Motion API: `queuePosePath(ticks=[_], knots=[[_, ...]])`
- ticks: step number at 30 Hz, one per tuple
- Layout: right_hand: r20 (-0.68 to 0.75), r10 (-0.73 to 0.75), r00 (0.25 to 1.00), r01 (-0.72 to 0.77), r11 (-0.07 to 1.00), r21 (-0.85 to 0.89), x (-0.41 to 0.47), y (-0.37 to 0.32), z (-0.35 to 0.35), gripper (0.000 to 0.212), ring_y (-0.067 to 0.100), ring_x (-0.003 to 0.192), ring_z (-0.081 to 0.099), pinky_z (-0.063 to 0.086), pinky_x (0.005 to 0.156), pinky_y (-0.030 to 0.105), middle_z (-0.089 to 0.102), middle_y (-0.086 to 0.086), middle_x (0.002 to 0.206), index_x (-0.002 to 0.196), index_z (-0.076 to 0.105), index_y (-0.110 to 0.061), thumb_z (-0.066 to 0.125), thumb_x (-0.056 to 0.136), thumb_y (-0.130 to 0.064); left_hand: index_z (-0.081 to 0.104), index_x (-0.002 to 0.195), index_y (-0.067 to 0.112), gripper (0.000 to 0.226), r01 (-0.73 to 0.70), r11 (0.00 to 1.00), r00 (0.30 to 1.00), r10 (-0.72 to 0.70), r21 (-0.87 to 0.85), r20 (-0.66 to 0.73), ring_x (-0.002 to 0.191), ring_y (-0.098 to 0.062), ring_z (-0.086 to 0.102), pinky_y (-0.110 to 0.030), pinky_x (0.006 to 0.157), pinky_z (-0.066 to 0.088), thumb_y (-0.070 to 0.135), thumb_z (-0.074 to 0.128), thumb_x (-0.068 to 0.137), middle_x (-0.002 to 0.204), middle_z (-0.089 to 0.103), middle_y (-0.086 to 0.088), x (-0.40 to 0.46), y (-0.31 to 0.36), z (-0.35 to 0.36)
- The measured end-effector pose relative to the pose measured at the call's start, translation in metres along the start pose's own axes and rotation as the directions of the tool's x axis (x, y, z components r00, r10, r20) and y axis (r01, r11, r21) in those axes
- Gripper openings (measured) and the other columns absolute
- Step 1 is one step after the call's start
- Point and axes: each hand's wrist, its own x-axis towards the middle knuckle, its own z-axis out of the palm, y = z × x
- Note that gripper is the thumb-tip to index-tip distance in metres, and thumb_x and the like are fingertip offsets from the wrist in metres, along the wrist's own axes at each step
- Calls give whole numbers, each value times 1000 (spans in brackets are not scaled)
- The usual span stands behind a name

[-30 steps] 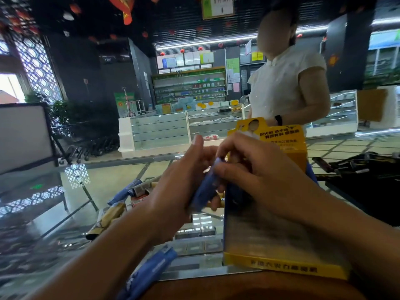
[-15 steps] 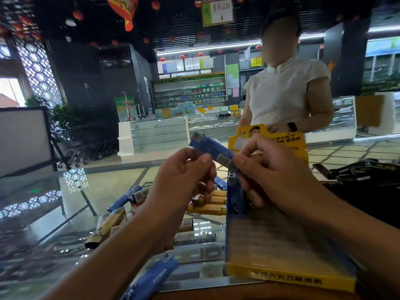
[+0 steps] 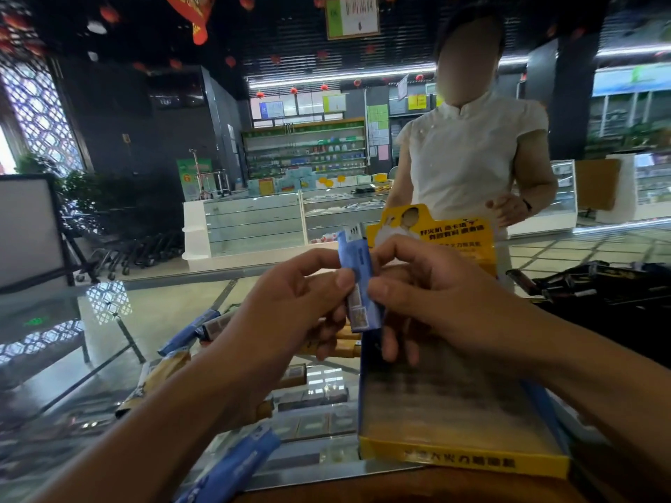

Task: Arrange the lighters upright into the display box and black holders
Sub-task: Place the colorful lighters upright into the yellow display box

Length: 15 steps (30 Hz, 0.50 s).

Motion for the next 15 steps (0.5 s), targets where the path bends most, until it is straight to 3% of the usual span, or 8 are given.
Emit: queuePosePath(ticks=[3,5,7,11,15], knots=[[-26,11,1000,-10,1000,28,2,3,1,42,24,59,68,53,47,30,74,8,88,114,48,-17,65,78,-30,68,100,19,39,-28,996,998,32,88,-55,64,-34,51,-31,51,45,41,71,69,81,57,-38,0,0,-1],[-60,21,998,-20,1000,24,3,4,2,53,26,58,68,54,47,32,74,9,91,118,45,-22,70,73,-32,67,99,25,32,-42,987,997,51,156,-54,62,-27,56,-34,51,47,42,68,71,72,62,-26,-2,2,2],[-94,12,995,-12,1000,-3,3,4,3,58,26,55,66,53,46,33,74,9,89,120,44,-25,72,71,-35,66,98,28,25,-56,980,998,62,190,-28,54,-12,56,-23,50,47,40,59,77,60,62,-4,-5,3,4],[-246,-96,965,64,989,-134,4,4,0,47,20,43,58,46,42,29,71,4,71,120,48,-22,63,80,-42,67,101,26,28,-149,939,989,134,309,70,64,-4,59,-22,57,47,44,45,97,78,68,4,-7,-2,6],[-275,-153,949,105,978,-181,3,8,-4,32,22,51,65,55,47,39,69,3,67,119,54,-21,61,90,-34,63,112,19,19,-173,940,982,142,294,124,80,-3,69,-15,64,51,23,57,95,90,75,6,-4,-8,5]])
